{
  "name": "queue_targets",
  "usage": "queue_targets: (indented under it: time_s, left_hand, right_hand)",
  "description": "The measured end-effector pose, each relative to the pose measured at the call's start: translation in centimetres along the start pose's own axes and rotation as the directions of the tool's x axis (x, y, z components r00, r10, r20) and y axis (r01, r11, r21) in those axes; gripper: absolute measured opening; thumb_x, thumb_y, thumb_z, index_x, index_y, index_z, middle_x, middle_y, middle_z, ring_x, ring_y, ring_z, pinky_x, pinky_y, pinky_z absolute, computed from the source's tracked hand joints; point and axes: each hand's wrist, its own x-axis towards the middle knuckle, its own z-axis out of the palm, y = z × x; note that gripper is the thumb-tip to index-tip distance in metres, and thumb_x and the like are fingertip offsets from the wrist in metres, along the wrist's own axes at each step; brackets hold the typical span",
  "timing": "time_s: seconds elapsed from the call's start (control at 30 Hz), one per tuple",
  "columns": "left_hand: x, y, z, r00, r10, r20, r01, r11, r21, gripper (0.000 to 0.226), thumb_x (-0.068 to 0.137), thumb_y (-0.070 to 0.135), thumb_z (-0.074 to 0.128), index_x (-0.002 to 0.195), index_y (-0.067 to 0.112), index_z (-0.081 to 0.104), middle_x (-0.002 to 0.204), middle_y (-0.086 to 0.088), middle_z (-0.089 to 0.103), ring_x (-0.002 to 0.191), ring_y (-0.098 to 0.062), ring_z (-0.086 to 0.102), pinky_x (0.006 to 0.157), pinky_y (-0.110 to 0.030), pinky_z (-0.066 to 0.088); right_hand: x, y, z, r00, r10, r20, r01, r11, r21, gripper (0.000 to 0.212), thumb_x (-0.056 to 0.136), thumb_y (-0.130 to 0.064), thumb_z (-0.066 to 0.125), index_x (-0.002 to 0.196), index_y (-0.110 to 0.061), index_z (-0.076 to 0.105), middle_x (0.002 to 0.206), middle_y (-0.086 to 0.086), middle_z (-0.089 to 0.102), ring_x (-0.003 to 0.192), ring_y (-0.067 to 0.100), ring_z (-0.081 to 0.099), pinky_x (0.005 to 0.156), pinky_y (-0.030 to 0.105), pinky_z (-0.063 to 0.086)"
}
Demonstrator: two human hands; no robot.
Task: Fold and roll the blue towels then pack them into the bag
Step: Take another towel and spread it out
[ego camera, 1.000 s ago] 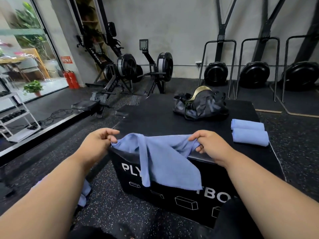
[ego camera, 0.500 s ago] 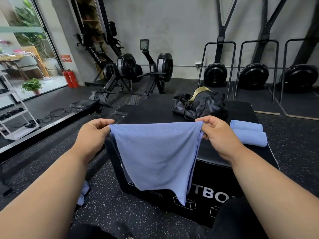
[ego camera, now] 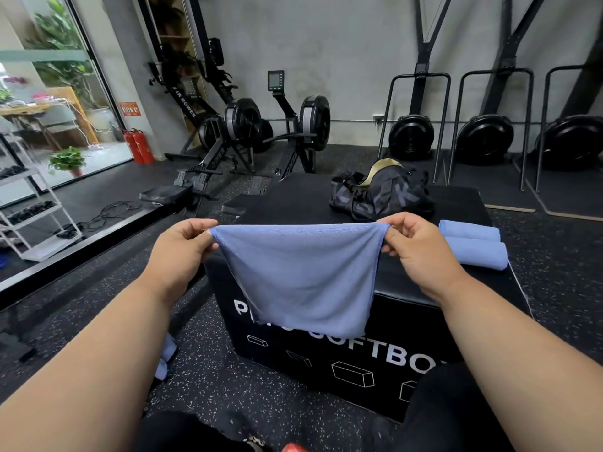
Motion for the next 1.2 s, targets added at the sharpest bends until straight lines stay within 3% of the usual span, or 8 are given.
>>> queue_targets:
  time_s: [0.2, 0.4, 0.6, 0.77, 0.87, 1.0, 1.07, 1.2]
  left_hand:
    - [-0.8, 0.0, -0.2, 0.999, -0.036, 0.007, 0.036, 0.999, 0.023, 0.018, 0.103, -0.001, 0.058, 0.105, 0.016, 0.066, 0.089, -0.002, 0.072, 0.068, -0.007, 0.067, 0.065, -0.019, 0.054]
    - [-1.3, 1.6, 0.5, 0.993, -0.098, 0.072, 0.095, 0.995, 0.043, 0.034, 0.097, -0.012, 0.045, 0.084, 0.017, 0.055, 0.07, 0.0, 0.06, 0.056, -0.008, 0.058, 0.053, -0.017, 0.047]
    - [-2.2, 3.0, 1.8, 0.953, -0.161, 0.255, 0.181, 0.982, -0.054, 0.03, 0.098, -0.011, 0.045, 0.086, 0.013, 0.06, 0.066, -0.001, 0.059, 0.057, -0.009, 0.056, 0.052, -0.015, 0.049]
    - [-3.5, 3.7, 3.9, 0.951, -0.156, 0.266, 0.184, 0.98, -0.082, 0.025, 0.096, -0.009, 0.049, 0.093, 0.004, 0.071, 0.072, -0.005, 0.066, 0.058, -0.01, 0.06, 0.055, -0.017, 0.052]
    - [-3.4, 3.7, 4.2, 0.947, -0.13, 0.294, 0.16, 0.984, -0.078, 0.02, 0.082, 0.008, 0.063, 0.096, 0.002, 0.075, 0.074, -0.003, 0.065, 0.061, -0.01, 0.058, 0.058, -0.017, 0.05]
    - [-2.3, 2.0, 3.2, 0.976, -0.019, 0.218, -0.038, 0.966, 0.256, 0.009, 0.086, 0.009, 0.083, 0.09, 0.014, 0.076, 0.078, 0.003, 0.069, 0.07, -0.009, 0.06, 0.073, -0.025, 0.048]
    - [-1.4, 0.9, 2.3, 0.988, 0.017, 0.154, -0.072, 0.93, 0.36, 0.018, 0.086, 0.008, 0.084, 0.096, 0.018, 0.073, 0.081, 0.001, 0.071, 0.07, -0.008, 0.06, 0.075, -0.028, 0.046]
    - [-0.3, -0.4, 1.0, 0.987, -0.043, 0.153, -0.038, 0.872, 0.489, 0.043, 0.086, 0.001, 0.081, 0.118, 0.025, 0.066, 0.084, -0.001, 0.069, 0.071, -0.013, 0.059, 0.071, -0.026, 0.045]
  right_hand:
    - [-0.8, -0.2, -0.2, 0.999, -0.043, 0.021, 0.045, 0.997, -0.066, 0.019, 0.098, -0.017, 0.073, 0.095, -0.034, 0.079, 0.097, -0.001, 0.079, 0.096, 0.018, 0.072, 0.093, 0.037, 0.056]
    - [-0.3, 0.0, -0.5, 0.998, 0.05, -0.025, -0.049, 0.999, 0.013, 0.019, 0.101, -0.003, 0.064, 0.098, -0.019, 0.074, 0.091, 0.003, 0.077, 0.084, 0.013, 0.07, 0.083, 0.027, 0.057]
    - [1.1, 1.0, -0.5, 0.981, 0.142, -0.131, -0.134, 0.989, 0.07, 0.029, 0.098, 0.007, 0.055, 0.082, -0.017, 0.06, 0.077, 0.0, 0.068, 0.079, 0.019, 0.064, 0.075, 0.028, 0.057]
    - [1.8, 0.5, 0.4, 0.97, 0.211, -0.121, -0.212, 0.977, 0.006, 0.039, 0.093, 0.009, 0.042, 0.08, -0.013, 0.071, 0.075, -0.001, 0.07, 0.078, 0.018, 0.063, 0.087, 0.036, 0.059]
    - [1.6, -0.1, 1.0, 0.963, 0.262, -0.071, -0.258, 0.964, 0.058, 0.033, 0.093, 0.003, 0.051, 0.086, -0.01, 0.08, 0.091, 0.007, 0.076, 0.087, 0.02, 0.068, 0.093, 0.038, 0.057]
    - [1.2, 0.5, 1.0, 0.978, 0.206, -0.035, -0.207, 0.978, -0.033, 0.008, 0.09, -0.01, 0.075, 0.093, -0.015, 0.08, 0.091, 0.002, 0.077, 0.082, 0.011, 0.066, 0.081, 0.023, 0.055]
    - [1.4, 1.0, 0.6, 0.985, 0.162, -0.066, -0.17, 0.975, -0.144, 0.016, 0.088, -0.005, 0.077, 0.093, -0.02, 0.076, 0.089, 0.0, 0.073, 0.078, 0.01, 0.062, 0.071, 0.017, 0.05]
    - [1.4, 1.4, -0.4, 0.986, 0.157, -0.055, -0.164, 0.975, -0.153, 0.023, 0.09, 0.0, 0.075, 0.099, -0.021, 0.071, 0.093, 0.002, 0.069, 0.081, 0.012, 0.061, 0.077, 0.024, 0.051]
